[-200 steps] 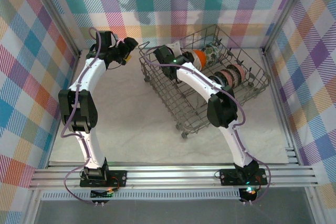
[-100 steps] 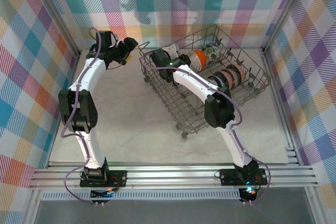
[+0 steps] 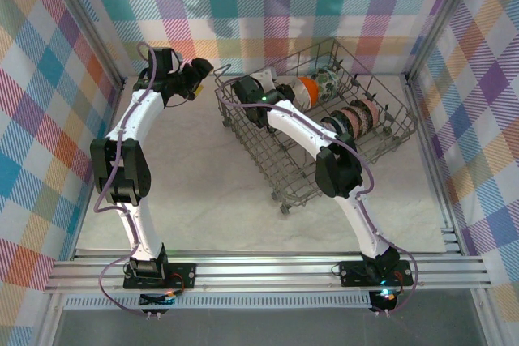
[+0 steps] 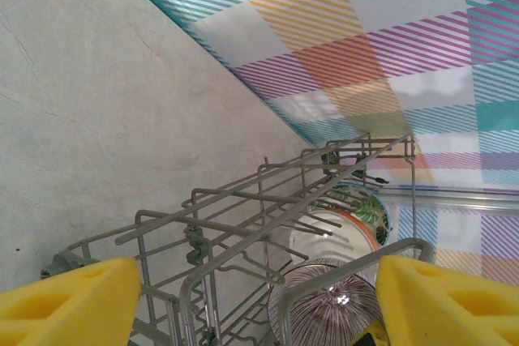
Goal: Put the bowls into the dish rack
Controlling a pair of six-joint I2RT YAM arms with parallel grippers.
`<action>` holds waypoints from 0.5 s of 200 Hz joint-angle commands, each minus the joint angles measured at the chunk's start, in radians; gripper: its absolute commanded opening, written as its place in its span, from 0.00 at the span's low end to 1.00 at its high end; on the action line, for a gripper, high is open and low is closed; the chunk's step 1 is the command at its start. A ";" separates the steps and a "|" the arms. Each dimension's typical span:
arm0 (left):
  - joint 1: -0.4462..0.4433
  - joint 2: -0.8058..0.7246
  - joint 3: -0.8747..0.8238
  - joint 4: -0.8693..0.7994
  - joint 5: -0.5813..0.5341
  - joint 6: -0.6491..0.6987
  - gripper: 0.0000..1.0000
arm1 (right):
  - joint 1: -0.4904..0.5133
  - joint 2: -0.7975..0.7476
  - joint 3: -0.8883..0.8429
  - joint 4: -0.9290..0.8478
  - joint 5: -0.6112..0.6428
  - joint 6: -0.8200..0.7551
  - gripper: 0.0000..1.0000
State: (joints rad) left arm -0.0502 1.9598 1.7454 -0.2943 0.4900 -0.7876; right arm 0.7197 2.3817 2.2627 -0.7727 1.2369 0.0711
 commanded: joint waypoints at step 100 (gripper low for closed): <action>-0.002 -0.012 -0.009 -0.002 0.026 0.010 0.75 | 0.018 -0.021 0.034 -0.034 -0.096 0.107 0.32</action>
State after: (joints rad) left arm -0.0502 1.9598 1.7451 -0.2943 0.4900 -0.7879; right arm 0.7197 2.3817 2.2650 -0.7834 1.1786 0.1284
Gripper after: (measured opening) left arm 0.753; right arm 0.312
